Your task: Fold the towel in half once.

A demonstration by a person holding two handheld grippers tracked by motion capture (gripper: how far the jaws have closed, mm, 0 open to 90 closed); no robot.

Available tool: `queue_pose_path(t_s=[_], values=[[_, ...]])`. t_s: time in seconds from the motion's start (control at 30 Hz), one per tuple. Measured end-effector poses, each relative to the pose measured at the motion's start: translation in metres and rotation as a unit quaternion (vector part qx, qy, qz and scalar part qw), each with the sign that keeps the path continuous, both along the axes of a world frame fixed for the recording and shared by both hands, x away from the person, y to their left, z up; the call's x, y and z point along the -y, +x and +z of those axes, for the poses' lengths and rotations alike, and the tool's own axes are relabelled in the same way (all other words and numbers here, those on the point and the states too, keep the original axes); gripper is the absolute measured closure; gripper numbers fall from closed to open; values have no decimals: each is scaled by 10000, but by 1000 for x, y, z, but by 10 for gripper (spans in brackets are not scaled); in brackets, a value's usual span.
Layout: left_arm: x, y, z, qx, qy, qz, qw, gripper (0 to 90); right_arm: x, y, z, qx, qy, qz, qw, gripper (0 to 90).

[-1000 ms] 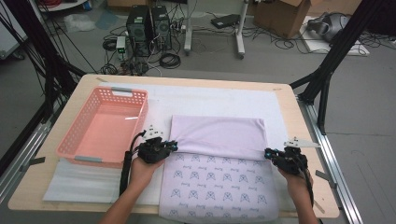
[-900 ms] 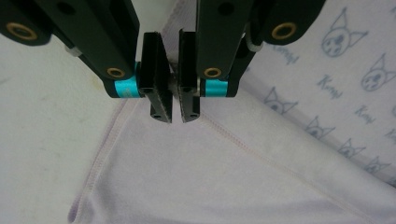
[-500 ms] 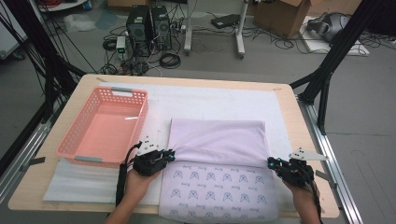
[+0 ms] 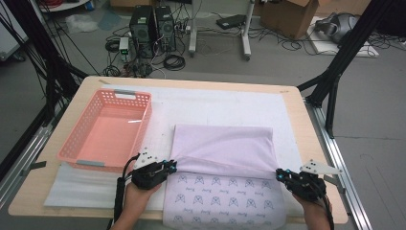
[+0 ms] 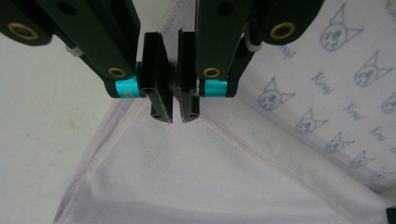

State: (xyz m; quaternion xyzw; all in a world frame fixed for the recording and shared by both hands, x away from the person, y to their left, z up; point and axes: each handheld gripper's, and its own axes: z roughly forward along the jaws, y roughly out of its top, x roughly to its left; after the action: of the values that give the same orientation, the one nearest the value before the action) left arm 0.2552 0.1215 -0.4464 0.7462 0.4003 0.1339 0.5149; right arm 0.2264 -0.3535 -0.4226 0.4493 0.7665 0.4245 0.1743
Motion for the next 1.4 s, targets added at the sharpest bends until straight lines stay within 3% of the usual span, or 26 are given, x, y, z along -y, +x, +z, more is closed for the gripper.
queue_pose_path(t_s=[0.93,1.33,1.4], values=[[-9,-86,4,2,-77,-87,9999,821,2,-84,5,34,-44,162,9999,844],[-10,-110,3,-126,-18,-347,9993,821,9,-119,9,-13,-1,178,9998,847],[-11,-107,3,-241,-34,-337,9991,764,7,-121,8,-78,-13,199,9998,841]])
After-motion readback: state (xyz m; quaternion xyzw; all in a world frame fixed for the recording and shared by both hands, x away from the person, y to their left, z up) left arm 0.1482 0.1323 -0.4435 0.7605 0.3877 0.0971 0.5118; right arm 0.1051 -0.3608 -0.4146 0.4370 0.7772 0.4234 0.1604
